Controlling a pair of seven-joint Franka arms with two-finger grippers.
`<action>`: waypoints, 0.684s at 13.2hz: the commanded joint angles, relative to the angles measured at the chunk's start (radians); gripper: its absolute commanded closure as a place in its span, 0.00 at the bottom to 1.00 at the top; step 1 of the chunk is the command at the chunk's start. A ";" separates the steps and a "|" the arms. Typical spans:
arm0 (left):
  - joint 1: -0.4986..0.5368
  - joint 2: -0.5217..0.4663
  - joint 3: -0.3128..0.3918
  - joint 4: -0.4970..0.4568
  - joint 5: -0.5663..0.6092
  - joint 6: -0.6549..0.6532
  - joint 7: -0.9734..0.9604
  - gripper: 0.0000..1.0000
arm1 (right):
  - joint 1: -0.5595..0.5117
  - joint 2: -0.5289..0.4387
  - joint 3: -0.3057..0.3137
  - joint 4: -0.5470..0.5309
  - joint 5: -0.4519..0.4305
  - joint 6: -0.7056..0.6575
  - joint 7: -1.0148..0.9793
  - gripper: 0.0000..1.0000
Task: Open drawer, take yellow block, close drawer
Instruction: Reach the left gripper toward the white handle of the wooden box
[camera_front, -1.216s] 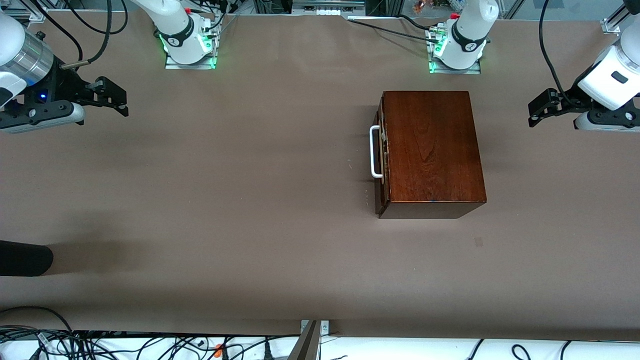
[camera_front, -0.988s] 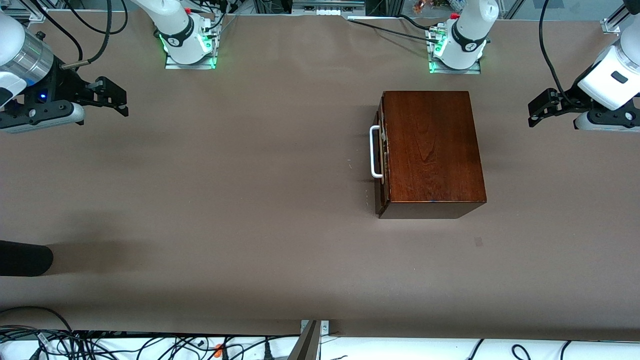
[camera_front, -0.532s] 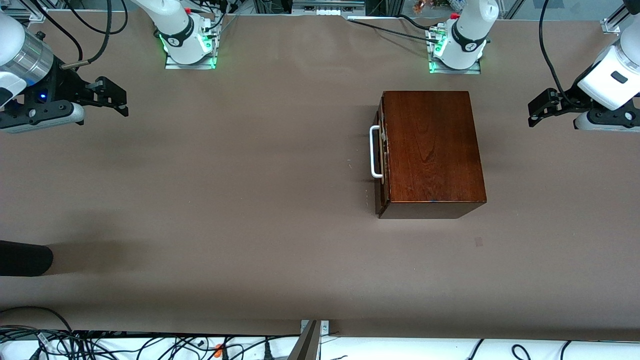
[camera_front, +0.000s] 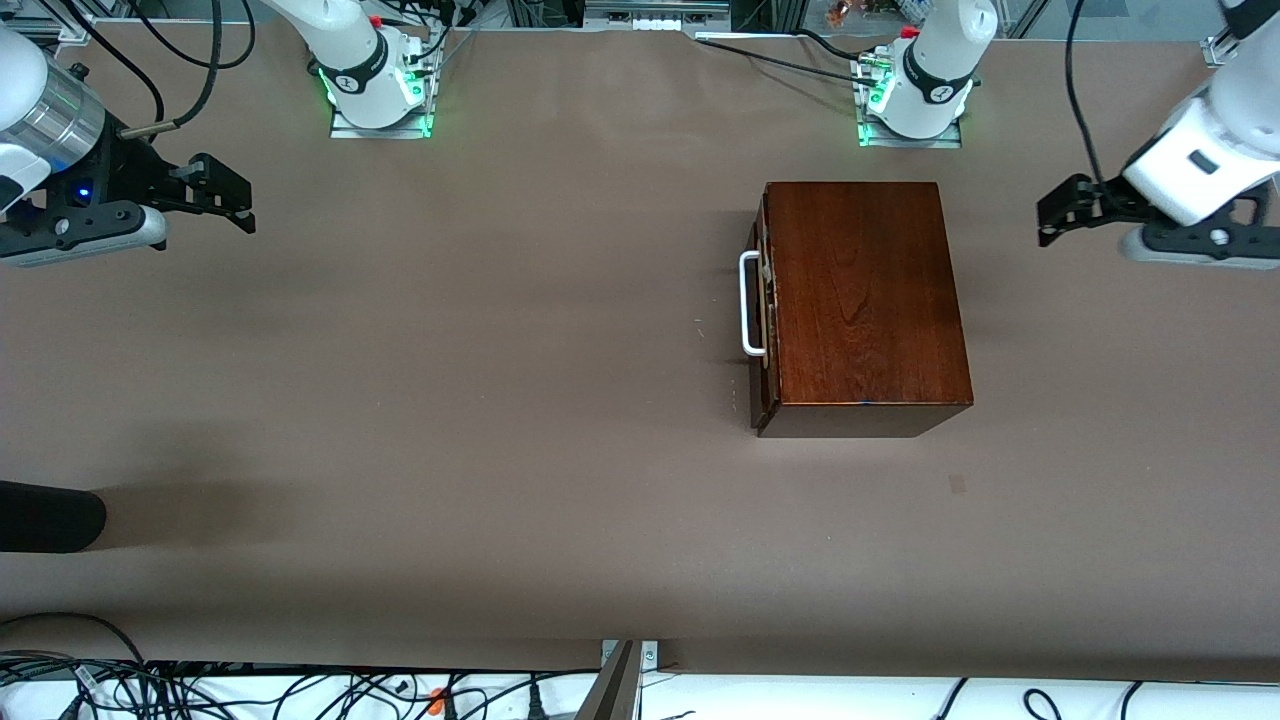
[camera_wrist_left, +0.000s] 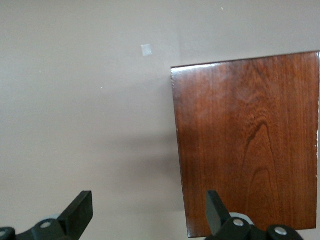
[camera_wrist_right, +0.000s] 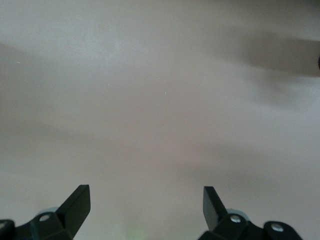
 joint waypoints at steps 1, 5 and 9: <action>-0.007 0.048 -0.052 0.012 0.005 -0.004 -0.002 0.00 | -0.001 0.005 0.001 0.020 -0.006 -0.010 0.014 0.00; -0.043 0.114 -0.191 0.019 0.024 0.091 -0.204 0.00 | -0.001 0.005 0.001 0.020 -0.006 -0.010 0.014 0.00; -0.146 0.212 -0.253 0.026 0.071 0.183 -0.434 0.00 | -0.001 0.005 0.001 0.020 -0.006 -0.011 0.012 0.00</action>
